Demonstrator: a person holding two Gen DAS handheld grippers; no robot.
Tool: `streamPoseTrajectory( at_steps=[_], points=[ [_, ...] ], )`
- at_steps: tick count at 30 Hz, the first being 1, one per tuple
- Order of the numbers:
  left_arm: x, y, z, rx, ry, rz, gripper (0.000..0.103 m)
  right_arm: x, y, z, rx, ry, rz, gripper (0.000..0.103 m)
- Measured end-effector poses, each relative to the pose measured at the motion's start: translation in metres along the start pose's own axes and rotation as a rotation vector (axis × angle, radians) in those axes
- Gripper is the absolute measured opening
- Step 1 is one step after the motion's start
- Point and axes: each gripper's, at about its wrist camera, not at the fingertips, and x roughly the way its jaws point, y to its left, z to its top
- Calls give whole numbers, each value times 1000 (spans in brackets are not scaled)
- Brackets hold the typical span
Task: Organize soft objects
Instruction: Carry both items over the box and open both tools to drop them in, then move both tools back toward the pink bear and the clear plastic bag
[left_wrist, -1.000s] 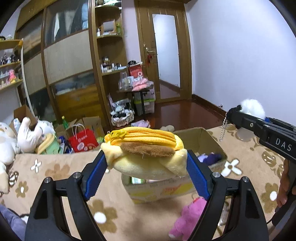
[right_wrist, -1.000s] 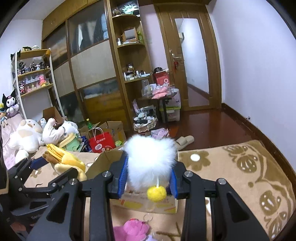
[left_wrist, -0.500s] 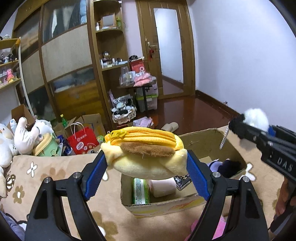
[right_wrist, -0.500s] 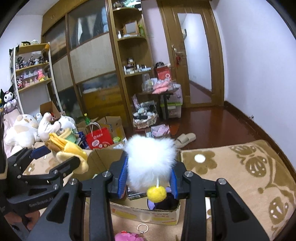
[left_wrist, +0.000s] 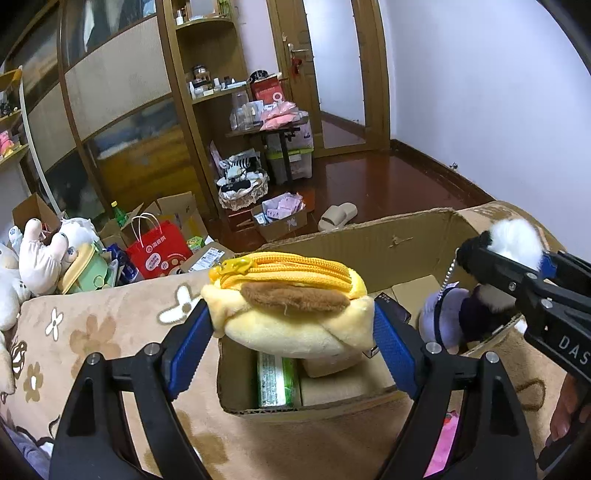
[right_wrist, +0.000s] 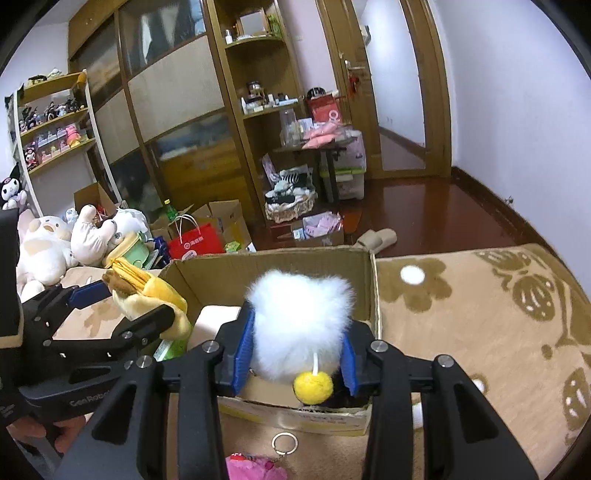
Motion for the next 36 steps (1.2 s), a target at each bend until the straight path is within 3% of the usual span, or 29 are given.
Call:
streamPoseTrajectory(
  at_steps=[8,10,21,23,29,36],
  points=[
    [3,-2,-1,4,12,6,88,7,-9,-1,37,28,5,42],
    [1,0,-2,-2,11,2,94,8,-10,-1,42,36,5,43],
    [-13,14,-9,-55,11,-1,98,-7,-16,-9,79,39,14,64],
    [-19,16,-11,-62,10,-4,98,-14,-12,-9,60,29,-7,76],
    [-41,12,-17,-39,5,11,98,-38,-3,-9,21,3,-19,87],
    [-67,5,-29,5,46,31,98,-66,-1,-13,20,5,-27,89]
  ],
)
